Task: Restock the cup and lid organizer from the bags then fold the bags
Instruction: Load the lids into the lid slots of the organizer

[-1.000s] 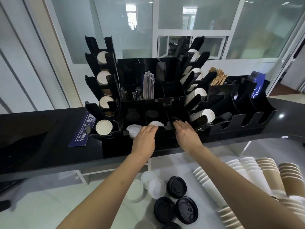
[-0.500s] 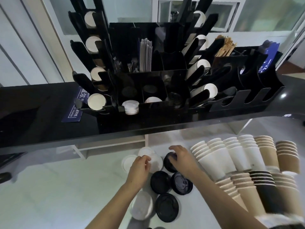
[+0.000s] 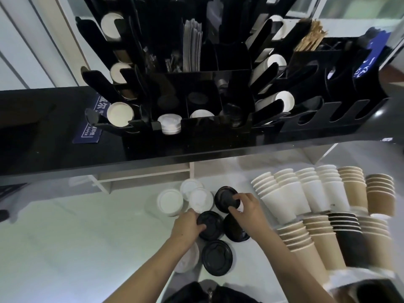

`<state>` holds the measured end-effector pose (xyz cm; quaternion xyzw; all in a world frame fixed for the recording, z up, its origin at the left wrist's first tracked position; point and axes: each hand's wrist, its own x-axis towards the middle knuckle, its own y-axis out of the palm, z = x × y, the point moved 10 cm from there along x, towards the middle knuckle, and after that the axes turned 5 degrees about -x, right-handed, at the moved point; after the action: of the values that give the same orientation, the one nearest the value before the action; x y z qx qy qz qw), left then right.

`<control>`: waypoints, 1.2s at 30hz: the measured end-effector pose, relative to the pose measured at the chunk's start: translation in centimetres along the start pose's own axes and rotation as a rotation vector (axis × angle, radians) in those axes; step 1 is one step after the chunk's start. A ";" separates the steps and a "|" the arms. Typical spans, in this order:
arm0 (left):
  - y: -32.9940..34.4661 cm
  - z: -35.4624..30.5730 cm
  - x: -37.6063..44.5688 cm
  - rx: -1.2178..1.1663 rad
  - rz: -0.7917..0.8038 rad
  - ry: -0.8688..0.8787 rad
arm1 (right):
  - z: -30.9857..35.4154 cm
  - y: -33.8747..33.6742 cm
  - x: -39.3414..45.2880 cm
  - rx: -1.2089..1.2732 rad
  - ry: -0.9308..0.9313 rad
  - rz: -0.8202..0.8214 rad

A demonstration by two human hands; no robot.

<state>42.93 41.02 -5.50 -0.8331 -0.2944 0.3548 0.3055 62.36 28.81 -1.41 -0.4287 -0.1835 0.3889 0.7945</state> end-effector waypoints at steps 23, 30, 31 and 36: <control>0.8 -1.2 -0.8 -0.045 -0.039 -0.060 | -4.9 3.8 -5.9 0.072 0.212 0.265; -1.8 -3.0 -2.1 -0.215 -0.153 0.005 | -2.6 -0.2 -5.1 0.397 0.178 0.026; -2.1 -3.3 -2.3 -0.278 -0.151 0.005 | -2.4 -0.7 -4.9 0.482 0.190 -0.012; -2.3 -5.4 -3.6 -0.696 -0.061 0.056 | -0.9 -1.8 -4.4 0.792 0.268 -0.102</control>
<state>44.38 38.31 0.64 -0.8875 -0.4142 0.2007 0.0215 60.96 24.29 -0.20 -0.1275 0.0642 0.3303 0.9330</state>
